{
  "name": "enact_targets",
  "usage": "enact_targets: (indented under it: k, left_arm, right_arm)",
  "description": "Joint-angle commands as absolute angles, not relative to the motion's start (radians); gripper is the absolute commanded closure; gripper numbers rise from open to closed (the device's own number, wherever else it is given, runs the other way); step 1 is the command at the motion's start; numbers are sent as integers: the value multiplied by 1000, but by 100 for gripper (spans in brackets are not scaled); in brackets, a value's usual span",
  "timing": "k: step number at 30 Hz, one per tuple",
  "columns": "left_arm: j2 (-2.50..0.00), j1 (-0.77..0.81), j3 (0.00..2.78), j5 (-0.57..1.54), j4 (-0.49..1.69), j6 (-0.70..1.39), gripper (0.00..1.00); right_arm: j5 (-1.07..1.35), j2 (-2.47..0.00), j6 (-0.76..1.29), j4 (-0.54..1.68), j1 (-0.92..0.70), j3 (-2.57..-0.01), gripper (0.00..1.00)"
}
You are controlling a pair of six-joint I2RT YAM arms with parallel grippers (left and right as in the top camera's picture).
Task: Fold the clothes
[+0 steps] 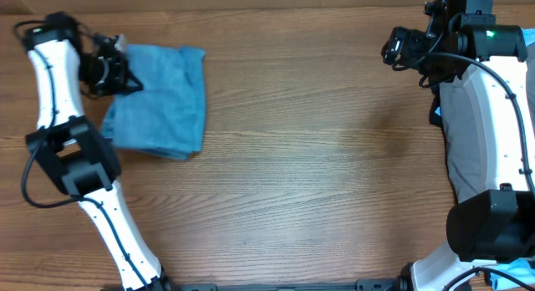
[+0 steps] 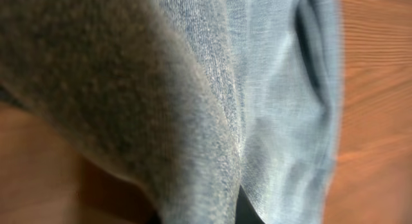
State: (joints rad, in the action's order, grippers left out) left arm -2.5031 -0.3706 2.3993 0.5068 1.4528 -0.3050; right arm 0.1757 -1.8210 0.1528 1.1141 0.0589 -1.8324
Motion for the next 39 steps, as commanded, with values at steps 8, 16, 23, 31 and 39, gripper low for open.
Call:
enact_targets:
  k: [8,16,23,31,39]
  left_arm:
    - [-2487,-514,2780,1077,1542,-51,96]
    - [-2487,-516,2815,923,1576,-93,96]
    - [-2487,-545,2815,643,1672,-445,96]
    - [-2487,-550,2754,490,1589,-672,96]
    - [-2487,-572,2475,491,1319,-552,96]
  right_arm:
    - [173,-1820,150,1094,62,-1834,0]
    - [173,-1820,150,1094,62,-1834,0]
    - [173,-1820,150,1094,62,-1834,0]
    - [173,-1820,150,1094,62,-1834,0]
    - [173,-1820,150,1094,62,-1834,0]
